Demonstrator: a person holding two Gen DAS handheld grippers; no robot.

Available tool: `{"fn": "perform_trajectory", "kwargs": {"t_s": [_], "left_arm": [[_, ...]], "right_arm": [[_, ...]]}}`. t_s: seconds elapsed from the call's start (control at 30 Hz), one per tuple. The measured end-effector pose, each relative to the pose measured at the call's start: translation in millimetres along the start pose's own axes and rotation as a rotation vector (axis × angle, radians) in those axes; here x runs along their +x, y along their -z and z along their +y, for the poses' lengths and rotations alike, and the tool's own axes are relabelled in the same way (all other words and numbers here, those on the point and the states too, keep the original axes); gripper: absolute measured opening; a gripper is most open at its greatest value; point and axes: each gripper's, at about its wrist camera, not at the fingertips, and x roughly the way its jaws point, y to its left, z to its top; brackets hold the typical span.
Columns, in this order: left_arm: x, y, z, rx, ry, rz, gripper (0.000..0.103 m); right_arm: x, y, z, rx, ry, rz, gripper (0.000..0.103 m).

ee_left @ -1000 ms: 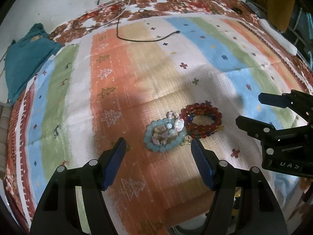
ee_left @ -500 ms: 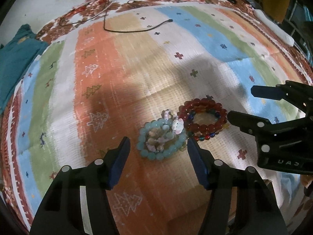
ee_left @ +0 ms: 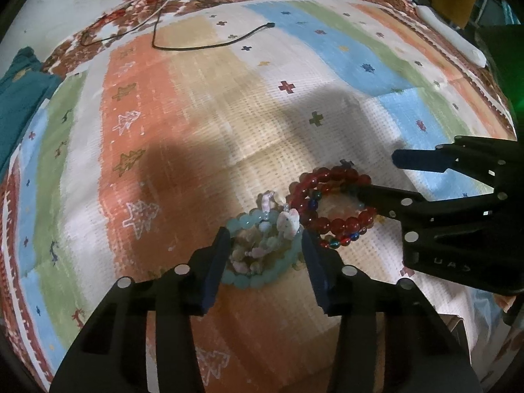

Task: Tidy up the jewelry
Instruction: 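Grasp the white charm bead bracelet with the left gripper while the right grasps the red bead bracelet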

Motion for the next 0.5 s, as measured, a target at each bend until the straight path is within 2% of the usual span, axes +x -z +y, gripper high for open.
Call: {"fn": "perform_trajectory", "kwargs": {"t_s": [0.13, 0.33, 0.5], "left_arm": [[5.4, -3.0, -3.0, 0.017, 0.006, 0.006, 0.041], [13.7, -4.4, -6.6, 0.046, 0.026, 0.01, 0.041], [20.2, -4.8, -9.8, 0.064, 0.034, 0.029, 0.033]], "right_arm": [[3.3, -1.8, -0.8, 0.0, -0.008, 0.005, 0.041], [9.8, -4.0, -1.1, -0.009, -0.015, 0.027, 0.034], [15.4, -3.9, 1.1, -0.019, -0.016, 0.042, 0.028]]}}
